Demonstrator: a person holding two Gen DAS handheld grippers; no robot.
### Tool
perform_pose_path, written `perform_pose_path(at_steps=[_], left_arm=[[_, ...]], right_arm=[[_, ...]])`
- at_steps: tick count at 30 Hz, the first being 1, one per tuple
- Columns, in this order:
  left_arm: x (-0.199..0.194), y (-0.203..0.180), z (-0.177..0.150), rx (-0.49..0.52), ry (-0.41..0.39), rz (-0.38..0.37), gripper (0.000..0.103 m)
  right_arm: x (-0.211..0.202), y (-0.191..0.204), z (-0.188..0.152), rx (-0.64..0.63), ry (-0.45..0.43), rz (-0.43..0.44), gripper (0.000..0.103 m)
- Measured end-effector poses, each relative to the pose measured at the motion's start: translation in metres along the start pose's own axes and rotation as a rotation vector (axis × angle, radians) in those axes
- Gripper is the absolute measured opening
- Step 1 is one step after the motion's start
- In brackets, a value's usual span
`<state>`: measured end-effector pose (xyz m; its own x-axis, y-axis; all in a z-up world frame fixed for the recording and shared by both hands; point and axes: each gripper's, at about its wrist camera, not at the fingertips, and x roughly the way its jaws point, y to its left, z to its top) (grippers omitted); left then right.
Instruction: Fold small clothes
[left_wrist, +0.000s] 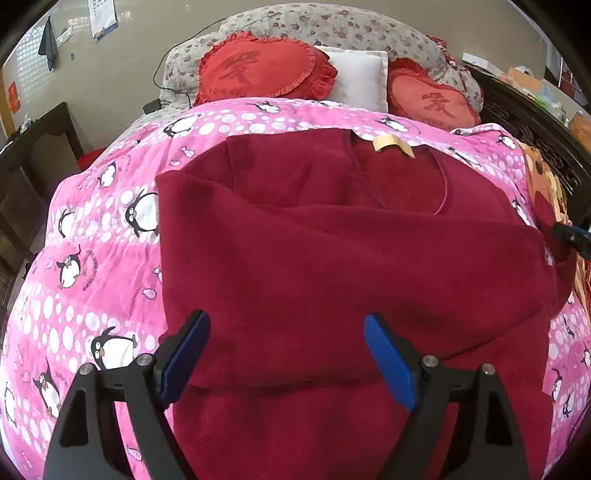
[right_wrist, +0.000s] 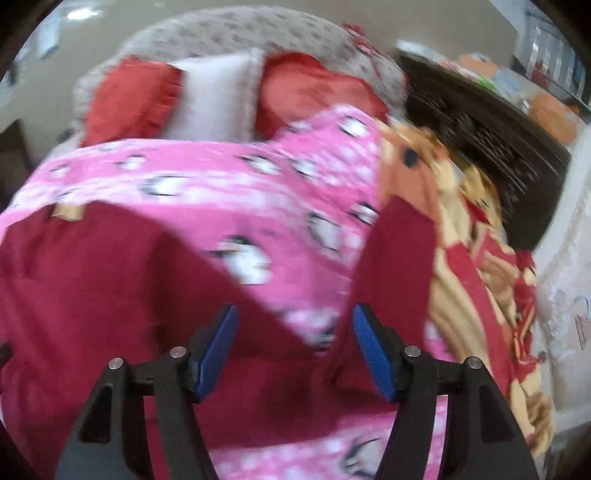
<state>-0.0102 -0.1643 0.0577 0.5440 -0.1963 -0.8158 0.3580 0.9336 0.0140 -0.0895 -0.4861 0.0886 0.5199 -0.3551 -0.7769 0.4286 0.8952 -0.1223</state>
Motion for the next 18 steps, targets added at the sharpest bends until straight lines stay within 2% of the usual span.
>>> perform_pose_path(at_steps=[4,8,13,15,18], left_arm=[[0.007,0.0,-0.001,0.0,0.016,0.004,0.089],[0.019,0.0,-0.002,-0.001,0.046,0.008,0.089],[0.03,-0.001,-0.005,-0.004,0.061,0.001,0.092],[0.032,-0.001,-0.005,-0.011,0.063,-0.01,0.094],[0.034,-0.002,-0.008,-0.004,0.058,-0.021,0.098]], right_arm=[[-0.022,0.045,-0.004,-0.066,-0.045,0.178,0.041],[-0.021,0.083,-0.015,-0.142,-0.014,0.29,0.04],[0.003,0.103,-0.027,-0.16,0.027,0.247,0.039],[0.017,0.106,-0.031,-0.17,0.051,0.196,0.039],[0.014,0.104,-0.03,-0.179,0.046,0.205,0.039]])
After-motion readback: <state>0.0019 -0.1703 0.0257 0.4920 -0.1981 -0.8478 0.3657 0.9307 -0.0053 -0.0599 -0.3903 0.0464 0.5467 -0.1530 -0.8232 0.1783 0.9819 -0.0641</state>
